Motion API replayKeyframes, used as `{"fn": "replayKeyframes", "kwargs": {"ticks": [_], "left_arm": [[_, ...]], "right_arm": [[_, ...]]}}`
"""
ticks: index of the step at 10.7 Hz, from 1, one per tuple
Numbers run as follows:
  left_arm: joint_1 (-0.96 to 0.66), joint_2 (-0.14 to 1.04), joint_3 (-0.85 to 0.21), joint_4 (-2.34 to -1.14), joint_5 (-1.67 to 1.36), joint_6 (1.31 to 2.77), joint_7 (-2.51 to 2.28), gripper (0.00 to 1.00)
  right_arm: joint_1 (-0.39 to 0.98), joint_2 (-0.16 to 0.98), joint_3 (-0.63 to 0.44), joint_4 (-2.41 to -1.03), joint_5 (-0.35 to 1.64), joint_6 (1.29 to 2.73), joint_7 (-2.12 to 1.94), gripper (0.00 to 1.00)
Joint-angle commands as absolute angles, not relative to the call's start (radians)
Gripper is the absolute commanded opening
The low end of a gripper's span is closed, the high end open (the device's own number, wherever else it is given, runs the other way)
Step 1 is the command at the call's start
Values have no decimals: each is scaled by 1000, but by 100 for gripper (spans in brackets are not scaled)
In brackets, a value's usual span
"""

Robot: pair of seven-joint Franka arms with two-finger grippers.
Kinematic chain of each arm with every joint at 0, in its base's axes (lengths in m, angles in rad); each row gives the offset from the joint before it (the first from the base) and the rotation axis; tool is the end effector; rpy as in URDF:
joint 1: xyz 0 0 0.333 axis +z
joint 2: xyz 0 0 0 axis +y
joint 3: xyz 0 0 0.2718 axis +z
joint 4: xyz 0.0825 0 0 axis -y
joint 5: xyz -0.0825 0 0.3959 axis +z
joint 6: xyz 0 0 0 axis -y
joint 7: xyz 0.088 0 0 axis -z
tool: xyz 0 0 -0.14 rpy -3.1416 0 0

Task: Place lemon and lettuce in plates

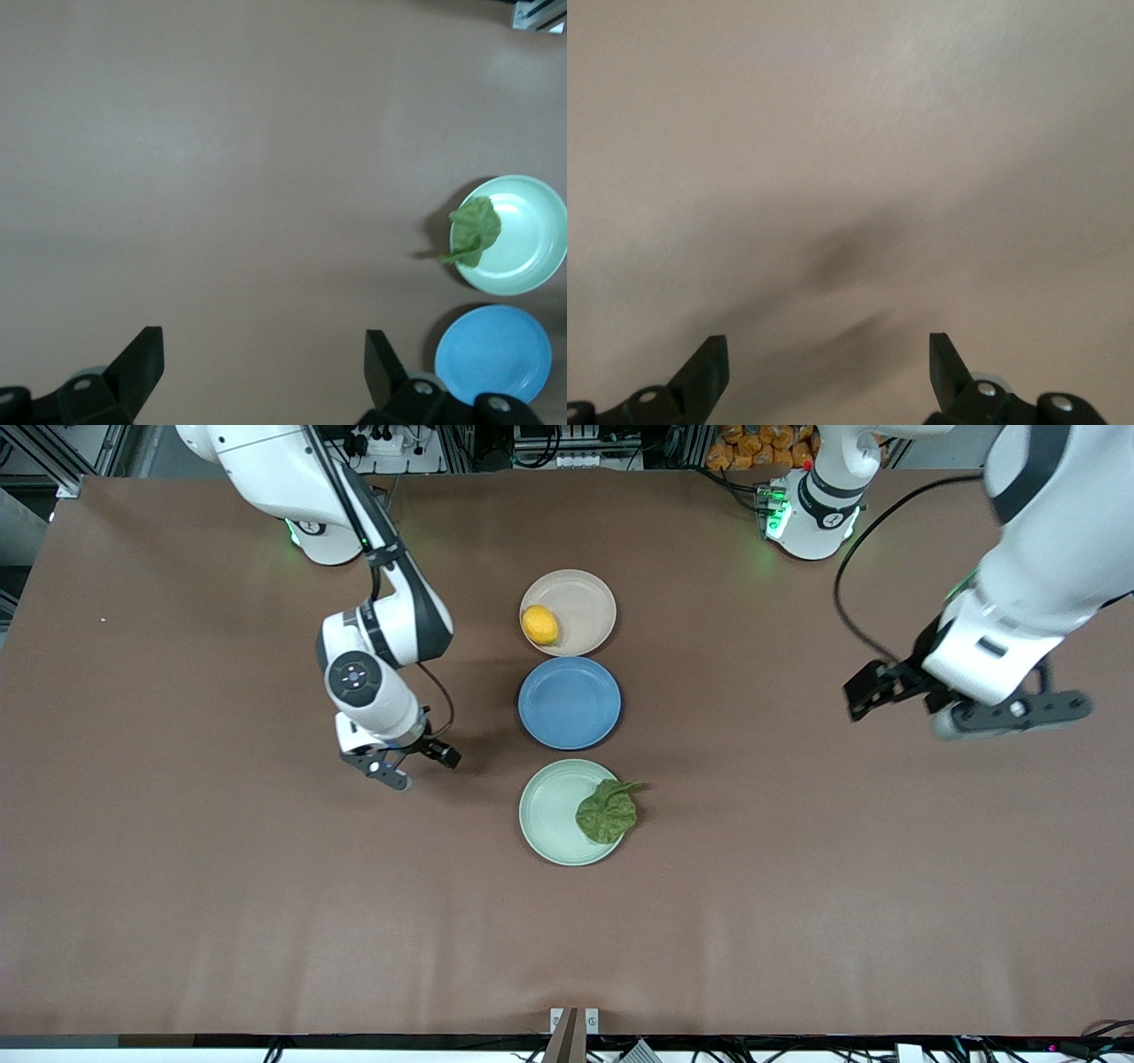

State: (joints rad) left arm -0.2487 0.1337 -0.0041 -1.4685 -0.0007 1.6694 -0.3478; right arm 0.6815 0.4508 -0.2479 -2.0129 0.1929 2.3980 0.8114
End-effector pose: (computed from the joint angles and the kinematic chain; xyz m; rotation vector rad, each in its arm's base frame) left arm 0.5940 -0.1534 0.5276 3.1154 0.1482 0.0996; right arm 0.5325 0.2464 0.1475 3.0316 -0.7772 -0.0758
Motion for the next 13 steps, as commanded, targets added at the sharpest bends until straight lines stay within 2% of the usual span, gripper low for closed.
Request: {"fn": "replayKeyframes", "kwargs": {"ticks": [1, 6, 10, 13], "left_arm": [[-190, 51, -12, -1496, 8, 1588, -235, 100], [-169, -41, -11, -1500, 8, 1459, -226, 100], [-124, -78, -12, -1512, 2, 1439, -187, 100], [-107, -89, -14, -1531, -3, 1440, -161, 100]], "right_arm": [[603, 443, -262, -2005, 164, 2387, 703, 100], [464, 454, -265, -2002, 161, 2393, 384, 100], [339, 448, -265, -2008, 161, 2385, 85, 100], [313, 453, -264, -2006, 164, 2352, 26, 100]]}}
